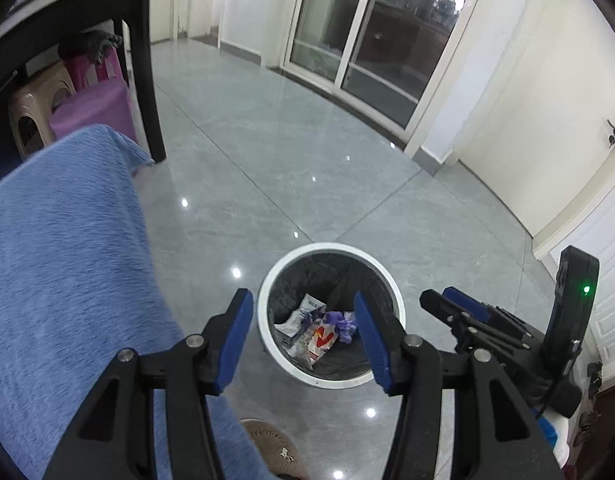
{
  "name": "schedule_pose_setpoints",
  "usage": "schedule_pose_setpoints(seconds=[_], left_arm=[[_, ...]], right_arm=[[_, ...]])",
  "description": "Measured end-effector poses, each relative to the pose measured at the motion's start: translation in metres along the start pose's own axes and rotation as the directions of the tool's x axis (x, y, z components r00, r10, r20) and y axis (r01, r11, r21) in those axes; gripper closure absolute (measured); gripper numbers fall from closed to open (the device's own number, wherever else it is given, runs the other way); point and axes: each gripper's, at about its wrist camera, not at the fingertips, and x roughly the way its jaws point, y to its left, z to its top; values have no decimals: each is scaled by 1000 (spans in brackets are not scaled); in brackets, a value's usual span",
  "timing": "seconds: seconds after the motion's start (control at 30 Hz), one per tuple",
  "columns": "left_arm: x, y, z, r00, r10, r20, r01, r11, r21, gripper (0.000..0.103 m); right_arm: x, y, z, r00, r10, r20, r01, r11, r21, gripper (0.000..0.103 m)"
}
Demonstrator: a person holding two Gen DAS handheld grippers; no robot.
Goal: Collect trash
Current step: 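Carry the carton and purple bag to the bin and open both tools, then move both tools back toward the table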
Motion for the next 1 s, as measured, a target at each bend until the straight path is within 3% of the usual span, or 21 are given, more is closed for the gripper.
schedule_pose_setpoints(seconds=[0.2,0.43,0.73,1.0], left_arm=[[-70,26,-24,994,10,109,-9,1000,-8,52],[-147,75,-58,985,38,168,-25,997,-78,52],[-237,158,-111,955,133,266,-69,969,-236,47],[-293,230,-162,917,255,305,-143,928,-345,47]], right_arm=[[-42,37,0,996,66,53,-63,997,-46,59],[-100,111,-8,974,191,119,-171,973,-156,59],[-151,216,-20,929,343,140,-280,897,-342,57],[-162,294,-36,902,425,83,-343,818,-461,55]])
